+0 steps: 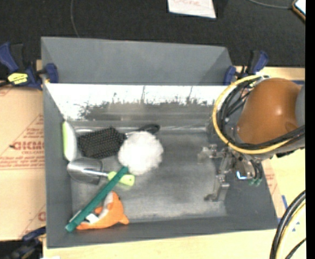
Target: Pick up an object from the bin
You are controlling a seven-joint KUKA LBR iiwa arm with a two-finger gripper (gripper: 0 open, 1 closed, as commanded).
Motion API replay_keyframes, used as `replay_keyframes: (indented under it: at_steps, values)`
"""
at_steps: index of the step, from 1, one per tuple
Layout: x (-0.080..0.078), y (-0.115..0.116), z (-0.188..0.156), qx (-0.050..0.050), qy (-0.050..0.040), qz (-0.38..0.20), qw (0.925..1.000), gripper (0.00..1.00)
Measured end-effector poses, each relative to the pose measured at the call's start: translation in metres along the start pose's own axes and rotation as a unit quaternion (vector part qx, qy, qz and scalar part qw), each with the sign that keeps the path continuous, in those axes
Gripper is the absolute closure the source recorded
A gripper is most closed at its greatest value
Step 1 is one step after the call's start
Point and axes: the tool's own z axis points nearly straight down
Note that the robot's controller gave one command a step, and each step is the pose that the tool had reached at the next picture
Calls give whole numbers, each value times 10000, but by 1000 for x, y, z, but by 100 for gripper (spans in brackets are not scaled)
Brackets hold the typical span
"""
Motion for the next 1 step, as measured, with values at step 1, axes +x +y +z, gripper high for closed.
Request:
replay_keyframes:
  at_steps: [1]
  values:
    - [0,0,0,0,0,-1,10000,0]
